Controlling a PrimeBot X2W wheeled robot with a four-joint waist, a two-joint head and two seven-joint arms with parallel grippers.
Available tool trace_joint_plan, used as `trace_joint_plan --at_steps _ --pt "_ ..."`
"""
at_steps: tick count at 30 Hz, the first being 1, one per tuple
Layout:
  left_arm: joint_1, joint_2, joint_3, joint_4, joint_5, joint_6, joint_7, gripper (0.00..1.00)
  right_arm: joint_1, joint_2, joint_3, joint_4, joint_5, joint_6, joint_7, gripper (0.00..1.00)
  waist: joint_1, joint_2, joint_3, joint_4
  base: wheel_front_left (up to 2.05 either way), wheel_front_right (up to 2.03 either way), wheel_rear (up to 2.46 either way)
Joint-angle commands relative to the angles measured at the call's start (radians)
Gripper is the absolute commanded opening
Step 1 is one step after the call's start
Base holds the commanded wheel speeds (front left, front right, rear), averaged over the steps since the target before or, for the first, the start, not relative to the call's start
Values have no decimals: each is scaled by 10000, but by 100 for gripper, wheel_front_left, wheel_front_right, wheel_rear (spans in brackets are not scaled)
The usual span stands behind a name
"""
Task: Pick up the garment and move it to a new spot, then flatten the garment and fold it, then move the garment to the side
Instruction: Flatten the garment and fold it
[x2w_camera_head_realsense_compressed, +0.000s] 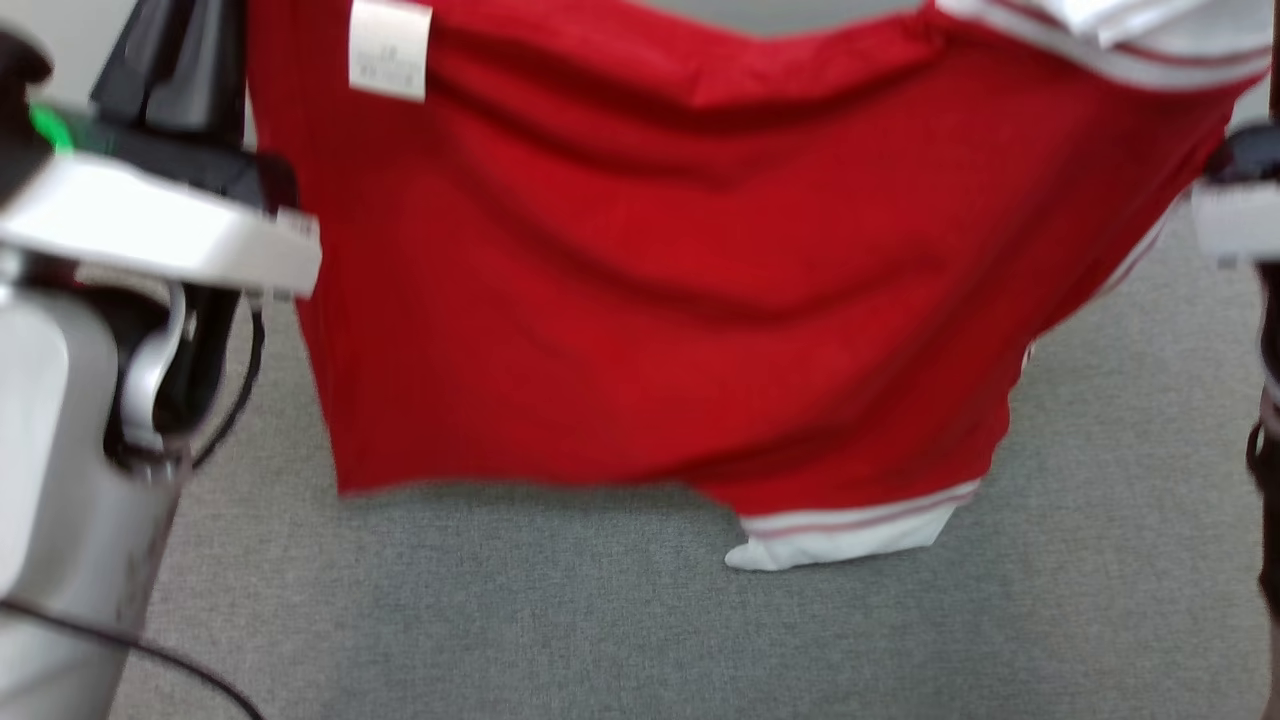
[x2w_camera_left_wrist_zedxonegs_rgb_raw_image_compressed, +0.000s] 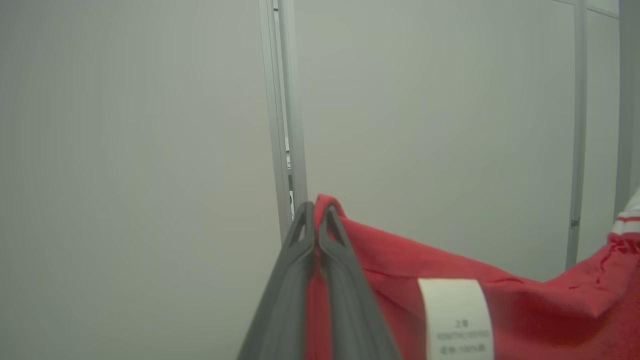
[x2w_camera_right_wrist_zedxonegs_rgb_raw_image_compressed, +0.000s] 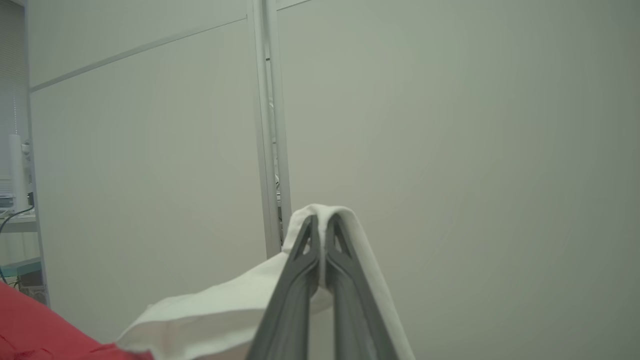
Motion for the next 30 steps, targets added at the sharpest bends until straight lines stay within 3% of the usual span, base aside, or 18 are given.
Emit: trace_joint_plan --at_steps 1,8,15,19,26,30 --pt "-537 -19 -41 467 -9 -164 -39 0 -492 -133 70 412 135 4 -56 0 0 0 351 53 0 0 0" --pt "-3830 -701 -292 4424 -213 -1166 -294 0 -3945 -919 1031 3828 317 6 -543 0 0 0 1136 110 0 0 0" --pt "-6535 -1124 -129 8064 -309 -1703 -948 0 -6929 -884 1934 7142 320 4 -1593 0 0 0 1420 -4 0 0 0" --pt "-7737 -1368 -64 9893 -469 -1864 -1069 0 -8285 -523 1745 9340 223 3 -2103 0 0 0 1537 -96 0 0 0" --pt "-8422 -1936 -421 12250 -582 -2489 -1427 0 -9162 114 2105 11878 224 4 -2568 0 0 0 2266 -52 0 0 0" --pt "-7750 -2298 -583 12649 -890 -2673 -2046 0 -8583 77 2404 11792 982 3 -2802 0 0 0 2592 106 0 0 0"
